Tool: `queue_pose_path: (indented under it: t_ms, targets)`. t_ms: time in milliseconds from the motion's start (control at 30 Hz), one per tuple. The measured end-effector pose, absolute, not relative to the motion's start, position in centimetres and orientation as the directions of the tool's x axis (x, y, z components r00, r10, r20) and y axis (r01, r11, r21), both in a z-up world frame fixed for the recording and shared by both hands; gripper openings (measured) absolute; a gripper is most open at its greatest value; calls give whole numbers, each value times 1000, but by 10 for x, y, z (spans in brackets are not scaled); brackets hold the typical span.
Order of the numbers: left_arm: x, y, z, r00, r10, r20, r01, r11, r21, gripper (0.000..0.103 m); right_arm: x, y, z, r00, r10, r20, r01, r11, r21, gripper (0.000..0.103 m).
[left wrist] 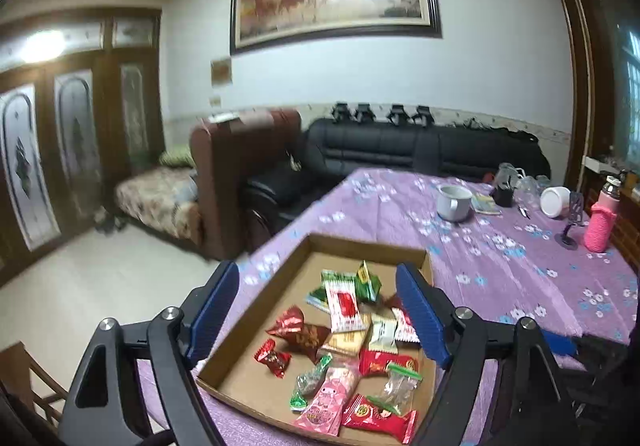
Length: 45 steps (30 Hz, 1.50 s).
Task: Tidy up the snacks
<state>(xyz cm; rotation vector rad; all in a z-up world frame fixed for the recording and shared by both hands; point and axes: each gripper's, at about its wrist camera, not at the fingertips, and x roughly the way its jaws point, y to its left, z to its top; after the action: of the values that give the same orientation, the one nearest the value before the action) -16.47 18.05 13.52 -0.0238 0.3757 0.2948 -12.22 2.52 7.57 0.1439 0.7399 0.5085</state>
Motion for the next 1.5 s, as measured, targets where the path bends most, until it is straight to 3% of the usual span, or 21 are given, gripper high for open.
queue_pose_path:
  t_ms: [333, 600, 767, 1500]
  targets:
    - [-163, 162, 132, 827, 369, -424, -381, 923, 59, 85, -147, 14, 68, 626, 484, -612, -399, 872, 282, 62]
    - [-174, 169, 127, 832, 328, -448, -377, 926, -21, 86, -164, 31, 68, 626, 483, -612, -447, 866, 226, 65]
    - [-172, 172, 123, 820, 364, -442, -408, 913, -6, 86, -171, 42, 66, 619, 481, -621, -472, 860, 196, 65]
    - [-165, 177, 104, 793, 310, -524, -378, 925, -24, 86, -173, 55, 57, 606, 456, -652, -478, 864, 159, 75]
